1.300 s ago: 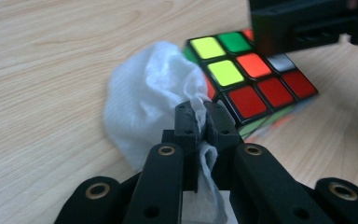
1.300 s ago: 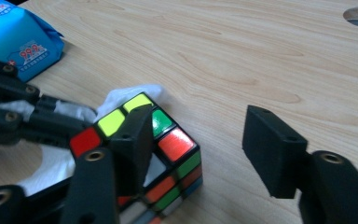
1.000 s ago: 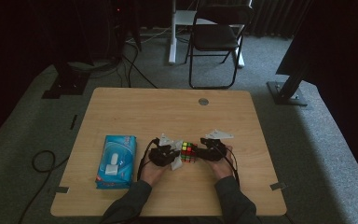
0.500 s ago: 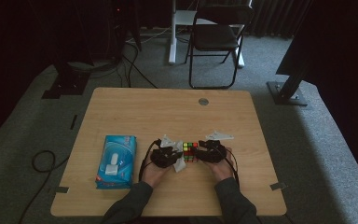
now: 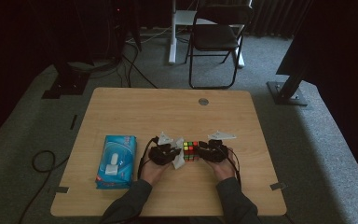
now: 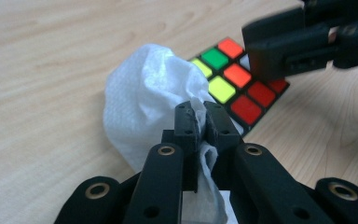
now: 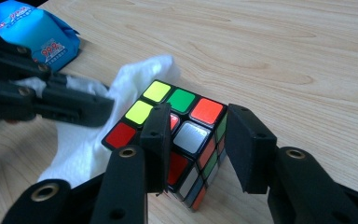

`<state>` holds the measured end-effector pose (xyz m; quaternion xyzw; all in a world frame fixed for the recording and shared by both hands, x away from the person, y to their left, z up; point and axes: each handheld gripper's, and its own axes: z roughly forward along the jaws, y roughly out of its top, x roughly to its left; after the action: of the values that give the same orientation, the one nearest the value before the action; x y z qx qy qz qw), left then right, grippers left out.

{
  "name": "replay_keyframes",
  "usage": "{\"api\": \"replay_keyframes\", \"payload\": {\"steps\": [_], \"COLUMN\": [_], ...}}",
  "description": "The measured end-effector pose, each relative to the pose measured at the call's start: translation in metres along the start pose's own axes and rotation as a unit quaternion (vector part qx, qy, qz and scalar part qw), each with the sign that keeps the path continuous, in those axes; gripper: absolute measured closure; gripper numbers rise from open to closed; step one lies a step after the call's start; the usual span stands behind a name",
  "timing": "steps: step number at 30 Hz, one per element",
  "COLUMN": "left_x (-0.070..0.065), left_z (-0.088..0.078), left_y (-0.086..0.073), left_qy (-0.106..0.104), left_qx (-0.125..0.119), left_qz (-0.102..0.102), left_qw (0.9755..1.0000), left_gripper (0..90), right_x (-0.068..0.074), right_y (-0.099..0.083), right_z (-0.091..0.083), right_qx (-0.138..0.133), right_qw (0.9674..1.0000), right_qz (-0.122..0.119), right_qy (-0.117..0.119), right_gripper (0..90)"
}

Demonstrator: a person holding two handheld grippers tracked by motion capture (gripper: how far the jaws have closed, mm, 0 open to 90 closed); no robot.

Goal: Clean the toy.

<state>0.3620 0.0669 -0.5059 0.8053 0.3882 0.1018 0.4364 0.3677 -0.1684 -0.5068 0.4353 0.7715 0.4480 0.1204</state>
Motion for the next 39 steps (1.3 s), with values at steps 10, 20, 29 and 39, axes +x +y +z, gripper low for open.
{"api": "replay_keyframes", "payload": {"steps": [10,20,29,39], "left_x": [0.002,0.007,0.011,0.010], "left_z": [0.002,0.022,0.044,0.042], "left_y": [0.014,0.007,-0.008,-0.007], "left_qy": [0.000,0.007,0.023,0.027], "left_qx": [-0.013,0.010,0.057,0.056], "left_qz": [0.003,-0.012,-0.001,-0.002], "left_qw": [0.9999,0.9999,0.9981,0.9981], "left_gripper": [85.2,85.4,85.4,85.5], "right_x": [0.000,-0.002,-0.001,-0.001], "right_y": [0.000,-0.001,-0.001,-0.002], "right_z": [0.000,0.000,0.000,0.000], "right_qx": [0.000,0.000,-0.001,-0.006], "right_qw": [1.0000,0.9999,0.9999,0.9999], "right_qz": [0.000,0.007,0.003,0.003], "right_qy": [0.006,0.013,0.010,0.010], "right_gripper": [65.4,65.8,65.9,66.1]}}
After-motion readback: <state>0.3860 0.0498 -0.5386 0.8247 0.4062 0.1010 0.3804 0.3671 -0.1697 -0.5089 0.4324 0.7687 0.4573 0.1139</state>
